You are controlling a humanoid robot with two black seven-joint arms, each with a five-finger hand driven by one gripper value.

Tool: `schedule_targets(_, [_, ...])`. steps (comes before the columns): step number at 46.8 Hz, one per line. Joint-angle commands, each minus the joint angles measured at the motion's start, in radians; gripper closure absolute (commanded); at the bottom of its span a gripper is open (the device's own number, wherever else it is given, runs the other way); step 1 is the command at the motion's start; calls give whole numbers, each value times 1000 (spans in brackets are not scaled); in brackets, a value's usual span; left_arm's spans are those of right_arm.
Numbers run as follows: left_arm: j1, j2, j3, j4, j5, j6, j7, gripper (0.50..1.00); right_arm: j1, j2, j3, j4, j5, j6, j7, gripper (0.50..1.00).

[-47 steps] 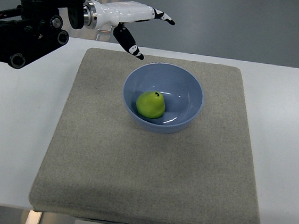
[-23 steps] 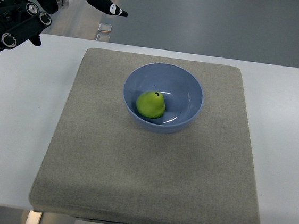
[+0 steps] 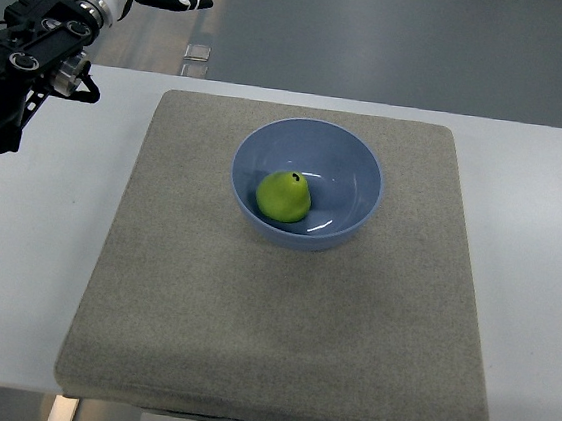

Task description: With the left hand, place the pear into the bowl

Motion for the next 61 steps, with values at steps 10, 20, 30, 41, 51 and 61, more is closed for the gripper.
schedule_targets(10, [37,-50,-6,1,-165,40,19,508,0,0,0,0,0,0,0,576])
schedule_targets(20, [72,-67,-14,-2,-355,4,18,506,0,0,1,0,0,0,0,574])
schedule_targets(30, [115,-68,-76,4,-451,-153,16,508,0,0,0,0,0,0,0,574])
schedule_targets(41, [132,-85,-149,84,-452,-245,6,508,0,0,1,0,0,0,0,574])
schedule_targets(51, [132,-125,-152,131,-454,-240,-1,508,0,0,0,0,0,0,-1,574])
schedule_targets(61, [131,-139,-150,136,-451,-240,-4,508,0,0,0,0,0,0,0,574])
